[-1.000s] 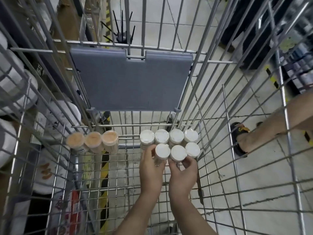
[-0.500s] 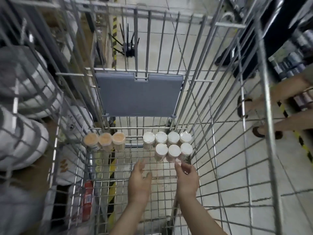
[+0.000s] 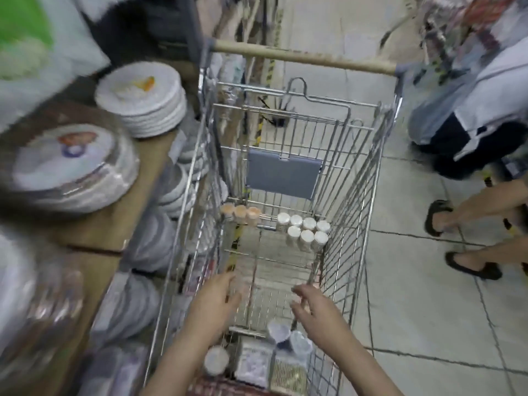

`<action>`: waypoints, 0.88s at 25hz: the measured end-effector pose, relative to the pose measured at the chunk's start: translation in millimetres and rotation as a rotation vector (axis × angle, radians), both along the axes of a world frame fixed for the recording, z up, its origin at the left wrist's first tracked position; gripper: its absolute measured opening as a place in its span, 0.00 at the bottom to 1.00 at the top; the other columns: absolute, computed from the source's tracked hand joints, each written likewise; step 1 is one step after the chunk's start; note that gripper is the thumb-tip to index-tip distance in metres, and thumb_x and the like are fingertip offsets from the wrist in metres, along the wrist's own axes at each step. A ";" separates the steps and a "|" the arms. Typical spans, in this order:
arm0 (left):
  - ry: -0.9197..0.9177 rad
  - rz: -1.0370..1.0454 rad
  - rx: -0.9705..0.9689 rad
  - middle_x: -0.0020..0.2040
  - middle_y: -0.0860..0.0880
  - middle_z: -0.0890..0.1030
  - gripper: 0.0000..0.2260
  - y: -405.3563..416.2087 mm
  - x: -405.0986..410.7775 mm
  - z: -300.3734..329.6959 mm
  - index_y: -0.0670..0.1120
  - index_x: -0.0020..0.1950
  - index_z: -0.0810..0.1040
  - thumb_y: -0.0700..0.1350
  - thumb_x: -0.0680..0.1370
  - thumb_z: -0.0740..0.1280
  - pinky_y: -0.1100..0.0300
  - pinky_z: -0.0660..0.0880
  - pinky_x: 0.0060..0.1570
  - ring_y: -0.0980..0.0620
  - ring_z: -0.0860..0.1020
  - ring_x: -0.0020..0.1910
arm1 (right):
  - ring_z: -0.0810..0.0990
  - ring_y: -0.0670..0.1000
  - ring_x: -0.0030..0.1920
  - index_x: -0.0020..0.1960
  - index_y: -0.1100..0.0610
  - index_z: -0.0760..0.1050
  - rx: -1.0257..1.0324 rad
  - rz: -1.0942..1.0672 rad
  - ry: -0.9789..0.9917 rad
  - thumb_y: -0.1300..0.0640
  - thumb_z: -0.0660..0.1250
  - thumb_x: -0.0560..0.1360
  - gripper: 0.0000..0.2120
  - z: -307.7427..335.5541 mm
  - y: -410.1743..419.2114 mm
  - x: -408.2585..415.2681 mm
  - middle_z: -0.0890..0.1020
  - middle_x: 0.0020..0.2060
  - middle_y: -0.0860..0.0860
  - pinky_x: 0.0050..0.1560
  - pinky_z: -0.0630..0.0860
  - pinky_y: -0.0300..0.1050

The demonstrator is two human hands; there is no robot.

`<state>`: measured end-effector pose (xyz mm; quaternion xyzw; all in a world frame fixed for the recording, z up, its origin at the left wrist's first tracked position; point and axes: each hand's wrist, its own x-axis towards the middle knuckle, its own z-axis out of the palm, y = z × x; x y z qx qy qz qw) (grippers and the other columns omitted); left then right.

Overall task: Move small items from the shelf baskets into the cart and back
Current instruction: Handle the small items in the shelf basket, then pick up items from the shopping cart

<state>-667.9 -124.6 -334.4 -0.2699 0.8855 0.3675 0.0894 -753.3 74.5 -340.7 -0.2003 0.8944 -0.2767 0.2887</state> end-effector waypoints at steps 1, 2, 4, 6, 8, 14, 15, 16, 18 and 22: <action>0.001 -0.012 -0.027 0.65 0.52 0.75 0.18 11.9 22.7 16.9 0.49 0.70 0.70 0.47 0.80 0.63 0.61 0.68 0.61 0.54 0.73 0.63 | 0.73 0.45 0.63 0.68 0.51 0.70 0.029 0.071 0.020 0.49 0.60 0.80 0.17 10.8 10.9 10.8 0.74 0.65 0.45 0.63 0.68 0.40; -0.006 -0.006 -0.037 0.65 0.52 0.75 0.18 25.1 48.2 33.9 0.51 0.70 0.69 0.48 0.80 0.62 0.61 0.69 0.60 0.54 0.73 0.63 | 0.73 0.46 0.63 0.68 0.51 0.70 0.054 0.137 0.029 0.50 0.60 0.80 0.17 20.7 21.9 23.1 0.75 0.65 0.46 0.62 0.68 0.40; -0.005 0.057 -0.073 0.63 0.54 0.76 0.16 55.4 98.7 62.4 0.53 0.68 0.70 0.49 0.80 0.61 0.62 0.69 0.57 0.53 0.74 0.62 | 0.74 0.47 0.62 0.67 0.52 0.71 0.068 0.256 0.050 0.50 0.60 0.79 0.17 40.0 44.5 48.4 0.75 0.64 0.48 0.60 0.68 0.40; -0.010 0.146 -0.088 0.61 0.54 0.77 0.15 81.9 148.2 75.9 0.53 0.66 0.72 0.50 0.79 0.62 0.63 0.69 0.54 0.54 0.76 0.58 | 0.74 0.48 0.62 0.66 0.52 0.71 0.055 0.356 0.080 0.50 0.60 0.79 0.17 54.6 60.6 71.8 0.76 0.63 0.48 0.59 0.68 0.40; 0.039 0.290 -0.043 0.59 0.54 0.79 0.13 109.5 200.9 85.5 0.54 0.63 0.74 0.49 0.78 0.65 0.62 0.72 0.54 0.57 0.77 0.54 | 0.75 0.50 0.62 0.66 0.52 0.71 0.044 0.472 0.116 0.51 0.60 0.79 0.16 70.4 70.2 96.4 0.77 0.62 0.48 0.59 0.69 0.42; 0.095 0.829 0.030 0.57 0.54 0.80 0.14 209.0 388.8 120.7 0.57 0.59 0.75 0.57 0.75 0.64 0.55 0.73 0.60 0.56 0.78 0.56 | 0.74 0.49 0.52 0.61 0.54 0.74 -0.046 0.855 0.126 0.51 0.61 0.79 0.13 123.4 76.4 201.1 0.79 0.55 0.50 0.46 0.64 0.40; 0.110 0.922 0.014 0.57 0.54 0.80 0.12 225.8 417.1 125.9 0.57 0.59 0.75 0.55 0.76 0.65 0.55 0.73 0.60 0.56 0.78 0.56 | 0.74 0.47 0.50 0.62 0.52 0.73 -0.082 0.913 0.126 0.51 0.61 0.79 0.13 132.4 75.4 219.4 0.79 0.53 0.49 0.43 0.63 0.37; 0.124 0.998 -0.002 0.57 0.55 0.80 0.11 240.9 441.6 131.4 0.55 0.59 0.76 0.53 0.77 0.66 0.56 0.73 0.60 0.56 0.77 0.56 | 0.74 0.45 0.48 0.62 0.52 0.73 -0.113 0.964 0.121 0.51 0.61 0.79 0.13 140.2 73.9 237.3 0.78 0.53 0.48 0.41 0.63 0.34; 0.125 1.130 -0.070 0.53 0.58 0.80 0.10 269.1 485.8 142.8 0.54 0.58 0.76 0.48 0.77 0.66 0.64 0.72 0.54 0.59 0.77 0.53 | 0.74 0.43 0.50 0.63 0.51 0.72 -0.170 1.062 0.089 0.50 0.61 0.79 0.14 153.3 70.1 275.6 0.78 0.56 0.46 0.47 0.68 0.33; 0.122 1.317 -0.177 0.52 0.58 0.78 0.12 317.6 558.9 163.6 0.52 0.60 0.76 0.47 0.77 0.66 0.66 0.72 0.50 0.58 0.77 0.53 | 0.75 0.44 0.58 0.65 0.48 0.71 -0.212 1.285 0.072 0.48 0.61 0.79 0.15 168.2 57.6 367.8 0.76 0.58 0.43 0.57 0.73 0.41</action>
